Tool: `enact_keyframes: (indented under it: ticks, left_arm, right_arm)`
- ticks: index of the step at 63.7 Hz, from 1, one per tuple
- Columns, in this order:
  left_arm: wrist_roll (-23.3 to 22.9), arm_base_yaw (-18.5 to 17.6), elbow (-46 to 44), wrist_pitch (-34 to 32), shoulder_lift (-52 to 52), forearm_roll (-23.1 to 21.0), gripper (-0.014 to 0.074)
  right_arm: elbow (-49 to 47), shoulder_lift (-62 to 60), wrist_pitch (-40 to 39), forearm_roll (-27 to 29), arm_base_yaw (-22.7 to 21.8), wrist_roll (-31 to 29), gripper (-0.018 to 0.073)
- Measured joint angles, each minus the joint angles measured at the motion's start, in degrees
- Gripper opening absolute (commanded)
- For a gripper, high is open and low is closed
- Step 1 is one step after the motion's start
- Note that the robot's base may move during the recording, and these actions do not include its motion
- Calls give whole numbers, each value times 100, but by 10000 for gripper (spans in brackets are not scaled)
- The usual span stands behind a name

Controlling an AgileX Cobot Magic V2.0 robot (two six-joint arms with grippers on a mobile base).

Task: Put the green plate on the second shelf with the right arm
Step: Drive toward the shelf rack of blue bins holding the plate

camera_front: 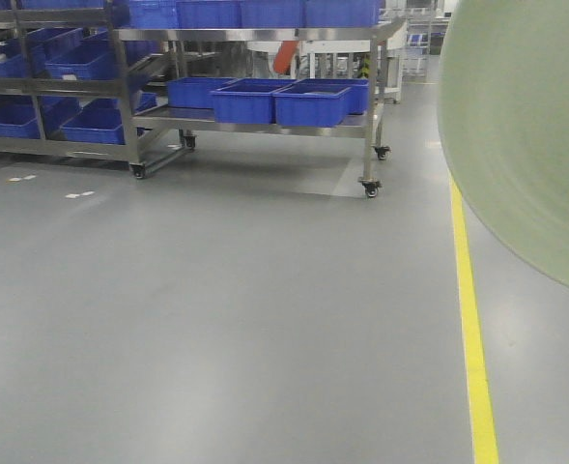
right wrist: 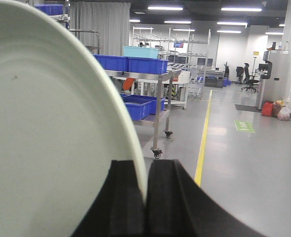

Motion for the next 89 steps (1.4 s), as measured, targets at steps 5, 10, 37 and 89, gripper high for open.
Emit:
enact_keyframes:
  ticks: [5, 10, 37, 89]
  left_arm:
    - [0, 0, 0, 0, 0, 0, 130]
    - [0, 0, 0, 0, 0, 0, 130]
    - [0, 0, 0, 0, 0, 0, 130]
    - [0, 0, 0, -2, 0, 0, 130]
  right_arm:
    - [0, 0, 0, 0, 0, 0, 56]
    - [0, 0, 0, 0, 0, 0, 56]
    - [0, 0, 0, 0, 0, 0, 56]
    - [0, 0, -11, 0, 0, 0, 56]
